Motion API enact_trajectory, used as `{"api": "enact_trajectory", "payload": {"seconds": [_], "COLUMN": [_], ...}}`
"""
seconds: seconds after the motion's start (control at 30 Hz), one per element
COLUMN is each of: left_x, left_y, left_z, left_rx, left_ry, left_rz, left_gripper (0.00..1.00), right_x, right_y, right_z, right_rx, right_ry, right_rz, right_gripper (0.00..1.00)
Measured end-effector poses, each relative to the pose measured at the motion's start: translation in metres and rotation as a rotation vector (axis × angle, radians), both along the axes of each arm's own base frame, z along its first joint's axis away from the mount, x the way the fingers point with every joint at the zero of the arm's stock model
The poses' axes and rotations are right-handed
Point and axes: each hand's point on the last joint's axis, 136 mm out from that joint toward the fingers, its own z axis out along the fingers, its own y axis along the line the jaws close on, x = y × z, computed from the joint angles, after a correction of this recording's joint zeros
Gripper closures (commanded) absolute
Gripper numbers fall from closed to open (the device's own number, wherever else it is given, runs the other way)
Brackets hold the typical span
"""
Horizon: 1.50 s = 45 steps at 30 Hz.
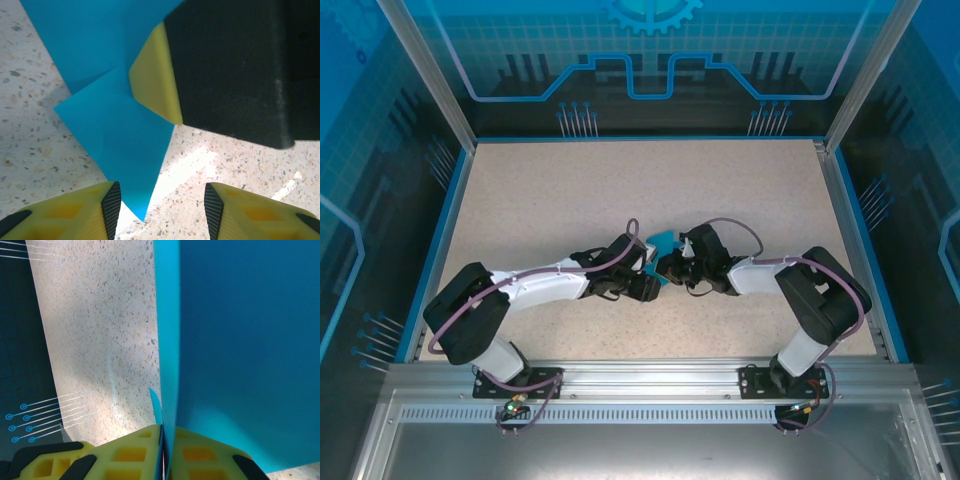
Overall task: Fold a paper plane with a square sheet of paper (pick it up from the middle)
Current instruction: Fourth fold the wing at the center of the table.
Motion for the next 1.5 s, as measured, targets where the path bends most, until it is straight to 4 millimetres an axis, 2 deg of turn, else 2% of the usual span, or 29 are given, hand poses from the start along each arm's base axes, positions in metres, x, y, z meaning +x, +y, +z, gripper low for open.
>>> {"api": "enact_trajectory", "payload": {"seconds": [0.27,0.57,0.83,1.13,1.33,1.5], "left_x": [0.002,0.008,0.014,0.015,0.015,0.016], "left_y": [0.014,0.028,0.048,0.053,0.054,0.058], "left_z": [0.002,0.022,0.026,0.027,0.026,0.025], "left_rx": [0.034,0.025,0.024,0.028,0.03,0.041], "left_ry": [-0.047,-0.12,-0.132,-0.128,-0.12,-0.119], "left_rz": [0.039,0.103,0.185,0.21,0.22,0.231], "left_gripper": [0.47,0.49,0.49,0.48,0.48,0.49], "right_x": [0.0,-0.002,0.0,0.011,0.008,0.008], "right_y": [0.005,0.019,0.02,0.025,0.022,0.026], "right_z": [0.003,0.012,0.016,0.054,0.043,0.018], "right_rx": [0.024,0.062,0.07,0.067,0.036,0.005], "right_ry": [0.005,-0.004,-0.003,-0.074,-0.047,0.007], "right_rz": [-0.034,-0.059,-0.074,-0.061,-0.053,-0.035], "right_gripper": [0.93,0.93,0.92,0.91,0.9,0.86]}}
